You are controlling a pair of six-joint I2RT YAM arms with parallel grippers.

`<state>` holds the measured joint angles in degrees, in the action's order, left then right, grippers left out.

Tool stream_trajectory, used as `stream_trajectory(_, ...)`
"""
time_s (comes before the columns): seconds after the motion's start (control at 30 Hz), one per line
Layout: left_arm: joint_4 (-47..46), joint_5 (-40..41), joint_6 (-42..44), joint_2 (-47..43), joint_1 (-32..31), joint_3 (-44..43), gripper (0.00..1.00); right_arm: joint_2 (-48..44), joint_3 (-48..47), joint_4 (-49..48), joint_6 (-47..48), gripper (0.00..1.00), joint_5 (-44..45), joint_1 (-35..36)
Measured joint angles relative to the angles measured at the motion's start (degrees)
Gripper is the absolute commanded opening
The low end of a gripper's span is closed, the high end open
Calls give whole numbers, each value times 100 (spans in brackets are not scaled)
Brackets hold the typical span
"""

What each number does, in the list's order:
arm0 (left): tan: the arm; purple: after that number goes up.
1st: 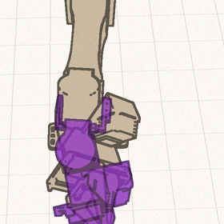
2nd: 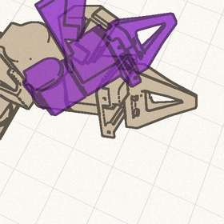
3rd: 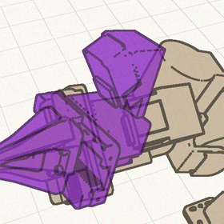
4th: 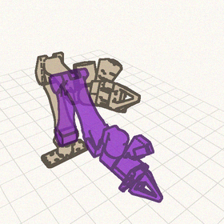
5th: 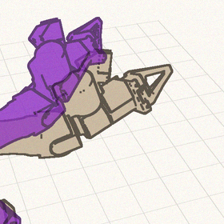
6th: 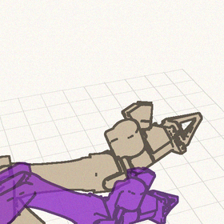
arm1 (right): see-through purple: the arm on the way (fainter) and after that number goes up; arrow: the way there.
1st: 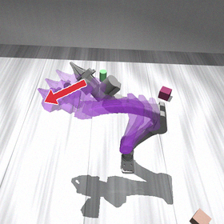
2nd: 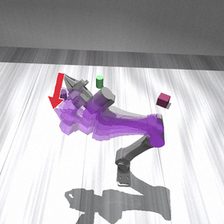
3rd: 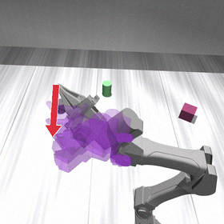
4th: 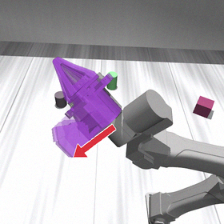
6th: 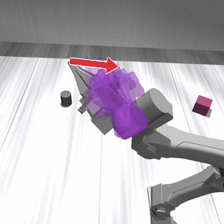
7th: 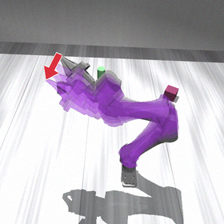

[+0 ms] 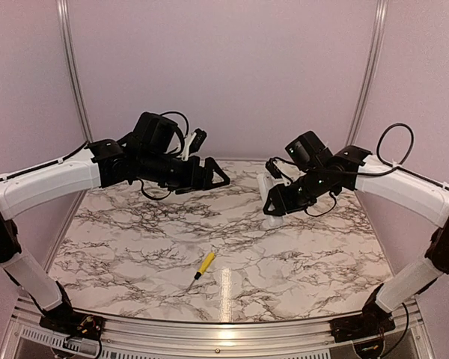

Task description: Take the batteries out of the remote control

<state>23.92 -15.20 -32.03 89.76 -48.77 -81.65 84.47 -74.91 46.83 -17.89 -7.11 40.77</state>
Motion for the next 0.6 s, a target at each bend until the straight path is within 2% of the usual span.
stream_trajectory(0.2,-127,-280,-83,719,2,-780,88,111,-354,83,107,32,-17,155)
stream_trajectory(0.37,-166,-595,-153,1287,2,-1408,82,269,-557,81,144,31,-79,350)
stream_trajectory(0.53,-175,-754,-229,1456,2,-1475,82,385,-699,76,125,31,-127,398)
stream_trajectory(0.6,-177,-793,-249,1458,2,-1484,76,389,-752,81,120,31,-144,400)
